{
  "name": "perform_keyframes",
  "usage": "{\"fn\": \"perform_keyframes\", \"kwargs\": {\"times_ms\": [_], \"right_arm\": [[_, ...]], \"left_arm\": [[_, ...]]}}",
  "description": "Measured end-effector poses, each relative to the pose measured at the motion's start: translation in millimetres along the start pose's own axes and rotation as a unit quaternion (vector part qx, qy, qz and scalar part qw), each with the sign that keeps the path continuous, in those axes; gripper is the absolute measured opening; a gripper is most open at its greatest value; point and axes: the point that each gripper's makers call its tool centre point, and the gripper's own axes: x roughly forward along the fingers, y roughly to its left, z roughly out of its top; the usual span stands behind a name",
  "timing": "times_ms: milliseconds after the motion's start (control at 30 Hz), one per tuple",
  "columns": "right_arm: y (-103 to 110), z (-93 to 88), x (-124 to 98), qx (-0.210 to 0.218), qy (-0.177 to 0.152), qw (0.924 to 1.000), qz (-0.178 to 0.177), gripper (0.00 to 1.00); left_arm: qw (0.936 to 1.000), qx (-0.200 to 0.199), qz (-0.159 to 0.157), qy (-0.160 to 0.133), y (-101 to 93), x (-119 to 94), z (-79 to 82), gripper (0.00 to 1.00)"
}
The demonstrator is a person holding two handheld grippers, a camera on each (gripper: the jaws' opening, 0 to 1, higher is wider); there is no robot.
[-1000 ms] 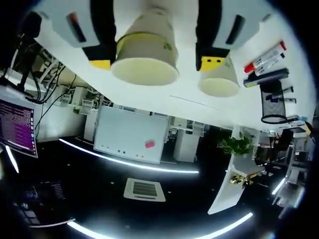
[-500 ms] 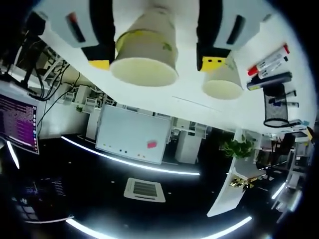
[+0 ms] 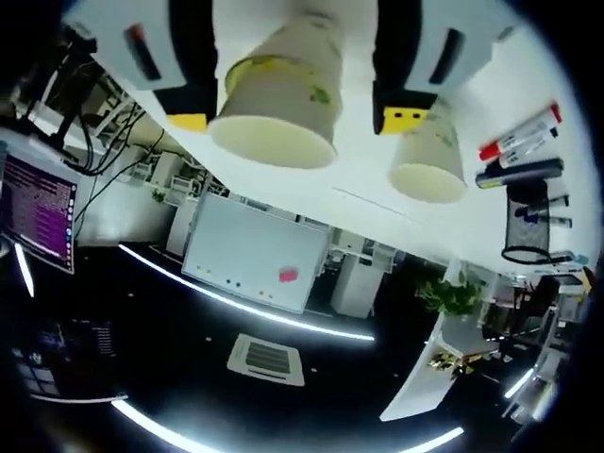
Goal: Place the scattered laser pointers and whiteboard markers into the pen holder and stack the scattered paper cups together
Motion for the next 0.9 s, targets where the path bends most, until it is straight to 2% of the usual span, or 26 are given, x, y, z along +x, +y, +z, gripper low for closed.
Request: {"fn": "perform_keyframes", "kwargs": {"times_ms": [233, 567, 900], "right_arm": [[0.5, -0.1, 2.4, -0.026, 0.001, 0.9997, -0.004, 0.68], [2.7, -1.0, -0.1, -0.008, -0.002, 1.0, 0.001, 0.7], [-0.7, 2.4, -3.1, 0.003, -0.015, 0.9999, 0.001, 0.76]], "left_arm": [[1.0, -0.005, -0.004, 0.001, -3.4, -1.0, -0.5, 0.63], [0.9999, -0.013, -0.008, 0.005, -1.5, 1.4, -4.1, 0.63], [0.9999, -0.012, -0.011, 0.005, -2.8, 3.1, -4.3, 0.63]]}}
